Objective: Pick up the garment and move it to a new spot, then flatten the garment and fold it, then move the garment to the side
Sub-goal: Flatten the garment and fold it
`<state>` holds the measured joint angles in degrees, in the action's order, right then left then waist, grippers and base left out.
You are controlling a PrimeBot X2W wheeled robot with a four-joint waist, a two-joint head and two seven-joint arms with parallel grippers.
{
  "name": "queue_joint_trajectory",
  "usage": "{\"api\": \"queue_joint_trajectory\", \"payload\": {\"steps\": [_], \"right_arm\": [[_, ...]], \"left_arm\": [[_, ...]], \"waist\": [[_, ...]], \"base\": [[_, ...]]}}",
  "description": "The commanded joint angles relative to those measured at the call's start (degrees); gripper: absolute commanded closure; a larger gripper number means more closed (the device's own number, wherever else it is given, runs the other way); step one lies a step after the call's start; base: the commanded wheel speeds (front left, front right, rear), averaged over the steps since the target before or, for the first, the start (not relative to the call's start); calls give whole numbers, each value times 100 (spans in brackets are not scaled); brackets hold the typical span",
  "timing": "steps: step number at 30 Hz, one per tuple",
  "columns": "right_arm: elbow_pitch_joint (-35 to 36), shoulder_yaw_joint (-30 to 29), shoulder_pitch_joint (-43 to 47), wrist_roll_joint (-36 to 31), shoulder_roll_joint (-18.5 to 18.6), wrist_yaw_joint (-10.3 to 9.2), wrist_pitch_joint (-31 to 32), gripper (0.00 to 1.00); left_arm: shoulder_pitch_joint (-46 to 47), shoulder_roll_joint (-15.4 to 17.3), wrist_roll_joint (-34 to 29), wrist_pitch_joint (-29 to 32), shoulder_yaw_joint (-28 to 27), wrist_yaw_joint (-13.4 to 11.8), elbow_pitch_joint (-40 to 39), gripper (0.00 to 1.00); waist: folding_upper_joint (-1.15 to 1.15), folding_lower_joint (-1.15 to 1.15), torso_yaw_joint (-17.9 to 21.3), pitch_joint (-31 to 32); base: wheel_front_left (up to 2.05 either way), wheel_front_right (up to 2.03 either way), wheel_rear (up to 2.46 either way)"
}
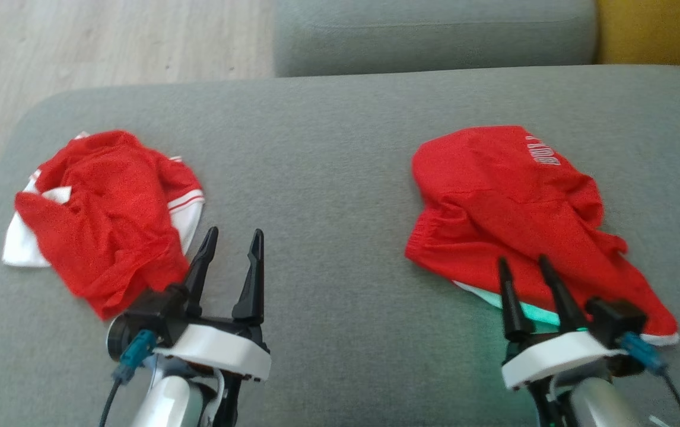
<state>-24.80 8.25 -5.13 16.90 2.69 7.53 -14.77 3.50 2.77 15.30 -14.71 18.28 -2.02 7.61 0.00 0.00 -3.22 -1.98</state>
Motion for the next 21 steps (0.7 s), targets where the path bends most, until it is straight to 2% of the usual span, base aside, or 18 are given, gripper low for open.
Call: {"api": "queue_joint_trajectory", "payload": {"steps": [1,12,21], "right_arm": [[94,209,-278,-166,19,-4,32,0],[-563,604,-921,-735,19,-4,542,0],[-1368,513,-1346,-1178,19,-4,607,0]], "left_arm": [[180,10,16,-29,-136,-23,-194,0],[308,10,82,-29,3,-28,-164,0],[405,10,91,-29,36,-23,-125,0]], "waist": [[0,0,-147,-94],[0,0,-661,-398],[0,0,-875,-536]], "base": [[0,0,0],[0,0,0],[0,0,0]]}}
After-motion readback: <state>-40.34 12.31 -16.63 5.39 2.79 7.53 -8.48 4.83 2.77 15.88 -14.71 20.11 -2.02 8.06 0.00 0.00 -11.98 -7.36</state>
